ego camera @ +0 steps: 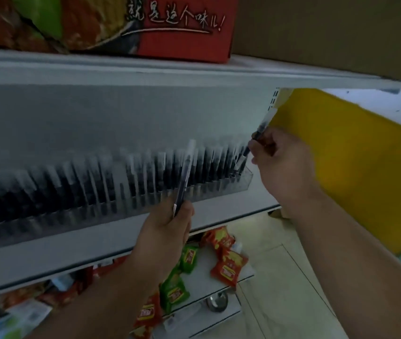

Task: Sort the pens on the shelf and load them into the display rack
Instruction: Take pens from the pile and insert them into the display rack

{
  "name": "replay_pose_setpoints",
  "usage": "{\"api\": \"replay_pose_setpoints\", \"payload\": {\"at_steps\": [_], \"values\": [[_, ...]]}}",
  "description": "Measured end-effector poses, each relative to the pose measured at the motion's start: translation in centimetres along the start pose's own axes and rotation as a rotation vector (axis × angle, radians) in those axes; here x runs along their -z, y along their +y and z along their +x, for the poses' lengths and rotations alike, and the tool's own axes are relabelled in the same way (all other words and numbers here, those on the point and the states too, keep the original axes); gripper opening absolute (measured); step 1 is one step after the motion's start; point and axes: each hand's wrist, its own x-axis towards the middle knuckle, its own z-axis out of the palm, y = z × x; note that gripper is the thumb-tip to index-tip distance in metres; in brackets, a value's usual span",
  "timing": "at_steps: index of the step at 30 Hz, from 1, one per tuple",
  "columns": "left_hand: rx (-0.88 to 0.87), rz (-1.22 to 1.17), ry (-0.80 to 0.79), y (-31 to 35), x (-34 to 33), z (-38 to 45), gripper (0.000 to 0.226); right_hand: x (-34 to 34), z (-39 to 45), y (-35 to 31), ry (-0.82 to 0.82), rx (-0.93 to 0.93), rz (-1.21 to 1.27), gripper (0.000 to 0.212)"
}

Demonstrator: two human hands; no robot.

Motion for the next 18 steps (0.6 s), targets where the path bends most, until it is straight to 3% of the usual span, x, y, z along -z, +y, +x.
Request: {"api": "replay_pose_setpoints", "payload": {"at_steps": [8,13,18], "values": [[-0.007,0.017,0.145,-0.7,-3.5,0.8,0.023,-2.3,3.2,4.8,-0.138,0.064,-0.044,0.021],[0.002,-0.011,0.191,-0.7,-3.9,1.2,0.021,-4.8,2.4,6.7,-0.339,0.011,-0.109,0.021],[-0.054,0.112,0.169,-1.3,-4.8,1.8,0.026,-5.4,2.1,7.2,-0.348,-0.054,-0.131,0.025]]}}
